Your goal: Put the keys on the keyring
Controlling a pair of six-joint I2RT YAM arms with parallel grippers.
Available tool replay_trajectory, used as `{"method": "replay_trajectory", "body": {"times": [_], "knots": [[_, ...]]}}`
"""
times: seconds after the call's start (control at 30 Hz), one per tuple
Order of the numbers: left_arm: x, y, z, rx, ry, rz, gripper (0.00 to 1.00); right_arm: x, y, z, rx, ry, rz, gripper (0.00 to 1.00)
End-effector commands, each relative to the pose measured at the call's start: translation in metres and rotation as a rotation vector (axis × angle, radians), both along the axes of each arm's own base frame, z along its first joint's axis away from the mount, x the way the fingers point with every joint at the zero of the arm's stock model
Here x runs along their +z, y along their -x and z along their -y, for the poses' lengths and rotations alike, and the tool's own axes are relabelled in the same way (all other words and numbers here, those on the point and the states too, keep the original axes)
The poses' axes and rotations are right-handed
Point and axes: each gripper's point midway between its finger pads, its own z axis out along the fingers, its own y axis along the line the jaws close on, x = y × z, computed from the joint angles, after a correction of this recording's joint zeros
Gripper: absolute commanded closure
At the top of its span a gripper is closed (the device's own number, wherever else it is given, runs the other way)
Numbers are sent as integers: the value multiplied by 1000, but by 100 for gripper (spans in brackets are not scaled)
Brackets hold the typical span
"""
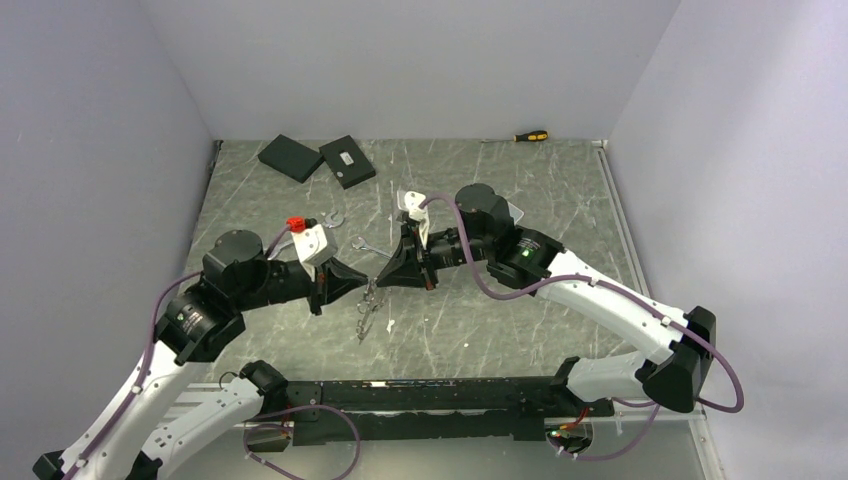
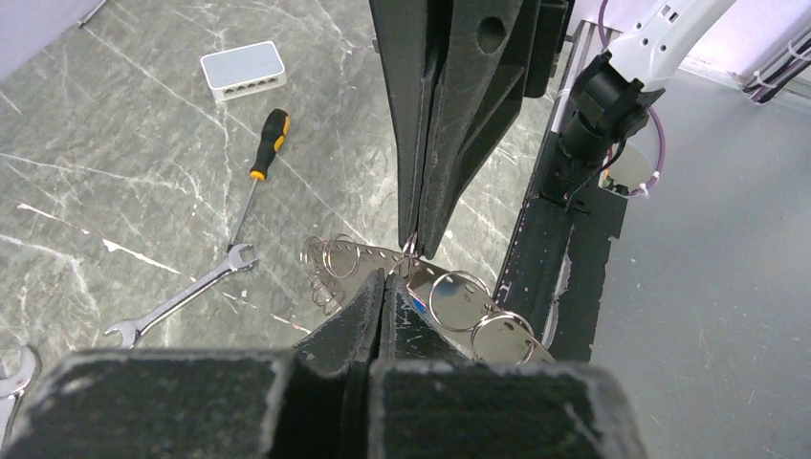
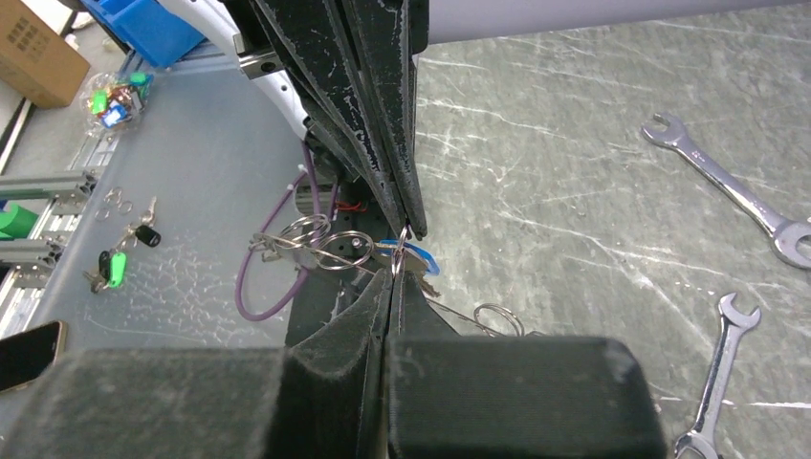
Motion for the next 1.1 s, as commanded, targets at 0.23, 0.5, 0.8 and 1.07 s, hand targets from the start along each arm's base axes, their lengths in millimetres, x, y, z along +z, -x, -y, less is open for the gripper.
{"method": "replay_trajectory", "body": {"times": [0.23, 0.5, 0.8, 1.07], "knots": [[27, -11, -2, 67, 50, 22, 100, 31, 15, -1, 49, -70, 86, 100], [30, -12, -1, 78, 63, 7, 100, 31, -4, -2, -96, -45, 139, 100], [19, -16, -5, 107, 23, -16, 100, 51, -3, 5, -132, -126, 175, 100], [13, -21, -7, 142, 11, -39, 100, 59, -3, 10, -153, -141, 189, 100]]}}
